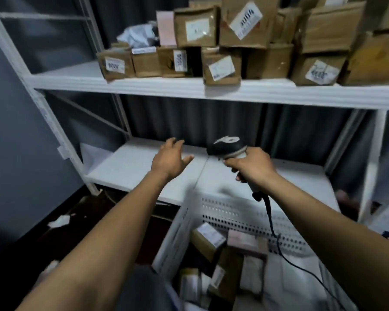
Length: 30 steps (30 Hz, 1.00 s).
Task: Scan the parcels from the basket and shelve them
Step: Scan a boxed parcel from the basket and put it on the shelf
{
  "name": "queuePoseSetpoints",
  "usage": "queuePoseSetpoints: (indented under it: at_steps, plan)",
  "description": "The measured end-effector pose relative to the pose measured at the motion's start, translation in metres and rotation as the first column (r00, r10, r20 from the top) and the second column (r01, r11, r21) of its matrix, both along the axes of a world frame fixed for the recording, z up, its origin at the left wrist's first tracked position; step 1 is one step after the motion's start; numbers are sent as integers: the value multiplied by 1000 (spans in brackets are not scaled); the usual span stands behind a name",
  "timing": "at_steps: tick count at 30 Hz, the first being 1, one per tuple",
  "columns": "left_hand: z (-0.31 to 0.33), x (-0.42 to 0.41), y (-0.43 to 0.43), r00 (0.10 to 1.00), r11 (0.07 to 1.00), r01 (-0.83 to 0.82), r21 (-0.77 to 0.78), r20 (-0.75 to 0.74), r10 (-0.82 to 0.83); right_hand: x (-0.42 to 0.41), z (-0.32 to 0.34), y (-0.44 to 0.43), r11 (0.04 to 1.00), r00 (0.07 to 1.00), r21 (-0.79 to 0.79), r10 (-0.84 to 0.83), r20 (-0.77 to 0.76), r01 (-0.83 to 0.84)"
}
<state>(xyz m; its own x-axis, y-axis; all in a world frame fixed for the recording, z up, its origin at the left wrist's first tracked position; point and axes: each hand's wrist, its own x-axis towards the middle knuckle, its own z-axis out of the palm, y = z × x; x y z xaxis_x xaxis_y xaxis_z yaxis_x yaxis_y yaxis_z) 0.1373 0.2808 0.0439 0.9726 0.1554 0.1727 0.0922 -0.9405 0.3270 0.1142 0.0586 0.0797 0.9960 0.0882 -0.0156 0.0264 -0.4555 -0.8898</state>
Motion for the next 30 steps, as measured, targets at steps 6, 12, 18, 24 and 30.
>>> queuePoseSetpoints:
  at_steps: [6, 12, 18, 24, 30]
  plan:
    - [-110, -36, -57, 972, 995, 99, -23, -211, -101, -25, -83, -64, 996, 994, -92, -27, -106, 18]
    - [-223, -57, -93, 890, 990, 138, -30, -435, -137, -29, -176, -113, 992, 969, -111, -82, -234, 57]
    - [-305, -38, -123, 814, 993, 103, -61, -568, -119, -10, -264, -138, 986, 941, -94, -158, -299, 136]
    - [-377, 5, -120, 796, 995, 62, 81, -605, 0, 24, -347, -133, 989, 937, -79, -141, -320, 123]
    - [-427, 56, -96, 778, 985, 21, 169, -621, 90, 53, -403, -115, 998, 921, 1, -60, -384, 65]
